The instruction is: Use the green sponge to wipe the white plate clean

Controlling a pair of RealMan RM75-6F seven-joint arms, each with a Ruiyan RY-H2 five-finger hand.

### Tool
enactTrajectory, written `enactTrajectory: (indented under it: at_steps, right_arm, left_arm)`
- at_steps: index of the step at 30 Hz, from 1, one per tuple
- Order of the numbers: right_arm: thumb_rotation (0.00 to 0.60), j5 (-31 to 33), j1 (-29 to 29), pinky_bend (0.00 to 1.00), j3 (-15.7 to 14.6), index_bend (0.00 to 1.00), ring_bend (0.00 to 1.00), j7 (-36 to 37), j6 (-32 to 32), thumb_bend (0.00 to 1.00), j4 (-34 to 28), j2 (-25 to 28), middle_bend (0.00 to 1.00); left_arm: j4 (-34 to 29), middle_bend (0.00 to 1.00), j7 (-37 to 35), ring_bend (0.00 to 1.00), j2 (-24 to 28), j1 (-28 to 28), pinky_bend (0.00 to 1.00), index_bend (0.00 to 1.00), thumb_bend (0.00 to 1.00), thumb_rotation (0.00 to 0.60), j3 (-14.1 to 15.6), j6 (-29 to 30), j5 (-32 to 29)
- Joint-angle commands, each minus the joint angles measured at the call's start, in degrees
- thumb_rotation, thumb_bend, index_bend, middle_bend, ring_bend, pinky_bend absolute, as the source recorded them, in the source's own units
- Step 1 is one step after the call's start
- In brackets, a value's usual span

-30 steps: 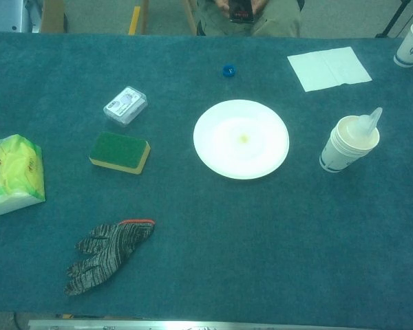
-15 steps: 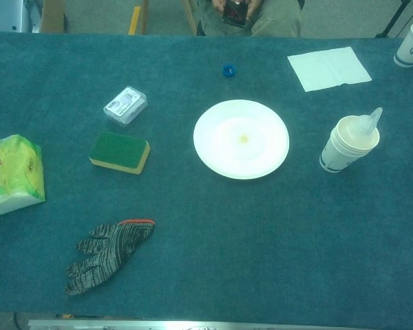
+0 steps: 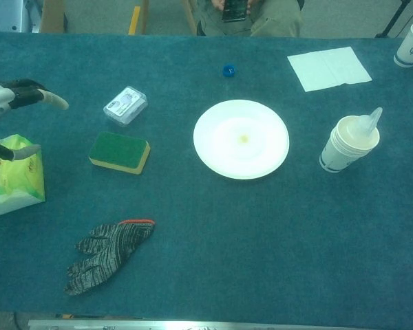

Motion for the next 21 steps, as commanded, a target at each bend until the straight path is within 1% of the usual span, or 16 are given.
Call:
enactTrajectory:
  at_steps: [1,4,12,15,21]
  right_arm:
    - [0.6,0.06,0.02,0.47,0.05,0.41,0.28,0.17,-0.02,0.21,0.23,-0.01,0.36]
    - [0.6,0.3,0.08,0.47,0.11,0.41,0.28,0.42,-0.2,0.21,0.6,-0.08,0.36]
    - [0.6,1.19,0.31,0.47,0.32,0.41,0.28,1.35,-0.97,0.21,1.91,-0.49,0.36]
    - [0.6,1.48,0.44,0.47,0.39,0.41,0.28,1.72,-1.33,0.21,2.48,-0.63,0.36]
    - [0.6,1.68,0.59,0.47,0.43,0.41,0.28,2.41,-1.69,0.21,3.3,-0.9,0.36]
  left_arm:
    - [0.64,0.14,2.55,0.1,-1.39,-2.39,0.16,0.16,0.3,0.592,-0.57,-3.44,-2.8]
    - [1.5,0.12,4.71,0.1,-2.97,-3.98,0.16,0.14,0.3,0.556,-0.95,-5.71,-5.12]
    - [5.06,0.09,10.55,0.08,-7.32,-7.18,0.16,0.13,0.29,0.555,-1.15,-9.96,-11.31]
    - [6.42,0.08,12.99,0.07,-9.04,-8.01,0.16,0.13,0.29,0.549,-1.04,-10.54,-13.71]
    - [8.28,0.08,14.73,0.07,-11.37,-9.16,0.16,0.13,0.29,0.552,-0.76,-11.21,-16.77]
